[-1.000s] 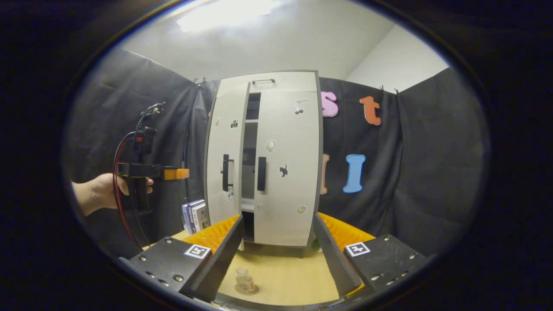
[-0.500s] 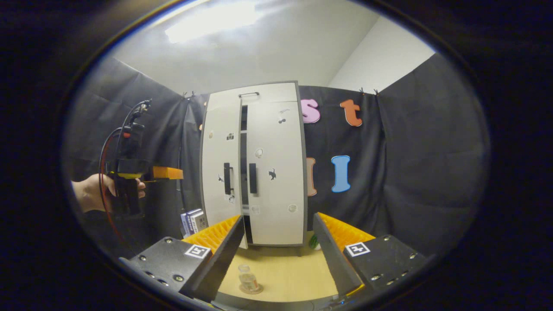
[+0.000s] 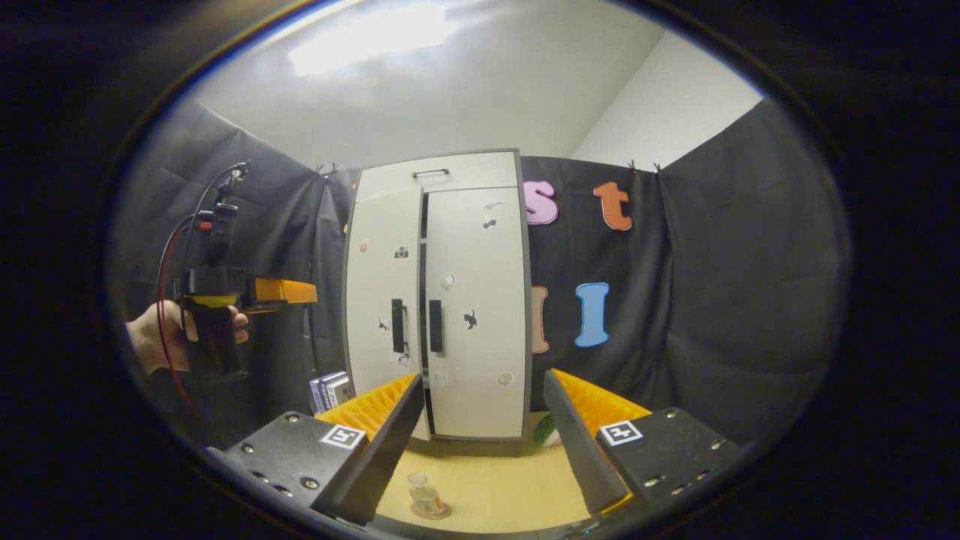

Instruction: Grasp the bottle in the cabinet with the left hand and place it on the coaster, then close the right door with the right hand and the left door with the left hand.

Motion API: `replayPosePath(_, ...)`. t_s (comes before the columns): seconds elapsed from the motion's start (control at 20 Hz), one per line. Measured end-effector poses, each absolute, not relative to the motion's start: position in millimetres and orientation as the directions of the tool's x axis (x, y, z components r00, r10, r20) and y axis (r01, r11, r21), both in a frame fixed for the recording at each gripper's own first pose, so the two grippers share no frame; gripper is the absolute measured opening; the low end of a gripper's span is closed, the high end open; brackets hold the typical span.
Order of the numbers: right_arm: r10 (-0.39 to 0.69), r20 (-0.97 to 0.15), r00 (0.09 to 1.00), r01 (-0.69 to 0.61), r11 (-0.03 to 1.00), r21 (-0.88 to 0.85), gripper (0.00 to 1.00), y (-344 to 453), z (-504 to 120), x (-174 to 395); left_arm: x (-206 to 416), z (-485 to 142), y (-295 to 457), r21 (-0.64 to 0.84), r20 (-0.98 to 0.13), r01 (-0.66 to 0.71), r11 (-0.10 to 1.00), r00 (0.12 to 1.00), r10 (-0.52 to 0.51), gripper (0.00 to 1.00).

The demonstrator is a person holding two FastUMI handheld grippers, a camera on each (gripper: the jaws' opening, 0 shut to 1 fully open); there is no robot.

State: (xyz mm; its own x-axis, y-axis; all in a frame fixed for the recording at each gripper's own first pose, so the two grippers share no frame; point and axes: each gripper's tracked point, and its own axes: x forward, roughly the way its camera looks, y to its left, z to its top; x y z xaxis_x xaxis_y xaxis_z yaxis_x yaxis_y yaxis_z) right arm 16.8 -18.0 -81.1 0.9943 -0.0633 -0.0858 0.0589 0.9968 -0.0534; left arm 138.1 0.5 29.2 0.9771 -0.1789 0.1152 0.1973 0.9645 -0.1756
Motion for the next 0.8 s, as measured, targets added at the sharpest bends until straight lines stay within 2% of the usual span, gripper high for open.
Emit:
replayPosePath(0.1,-0.062,-0.081,0.995,0.059,0.997,-0.043,0.98,-14.1,-78.3,21.9,140.7,29.1,-1.4,-0.136,0.115,0.204,0.969,0.975,-0.189,0.96)
replayPosePath(0.35,-0.085,-0.06,0.995,0.084,0.996,-0.011,0.98,-10.4,-60.5,45.4,145.2,18.0,-1.6,-0.099,0.083,0.22,0.97,0.974,-0.212,0.96)
replayPosePath(0.4,-0.079,-0.048,0.996,0.079,0.997,-0.01,0.97,-7.6,-57.2,51.4,146.4,15.2,1.3,-0.091,0.074,0.217,0.972,0.975,-0.21,1.0)
replayPosePath(0.45,-0.074,-0.045,0.996,0.073,0.997,-0.008,0.98,-5.1,-57.1,57.1,147.4,15.0,6.8,-0.082,0.074,0.203,0.976,0.978,-0.197,0.96)
replayPosePath(0.7,-0.088,-0.058,0.994,0.085,0.995,-0.044,0.98,0.9,-64.9,74.4,153.1,11.3,19.1,-0.065,0.103,0.179,0.982,0.98,-0.172,0.96)
replayPosePath(0.8,-0.096,-0.067,0.993,0.092,0.994,-0.067,0.98,4.8,-72.1,78.9,156.7,5.6,16.0,-0.06,0.086,0.199,0.978,0.977,-0.193,0.96)
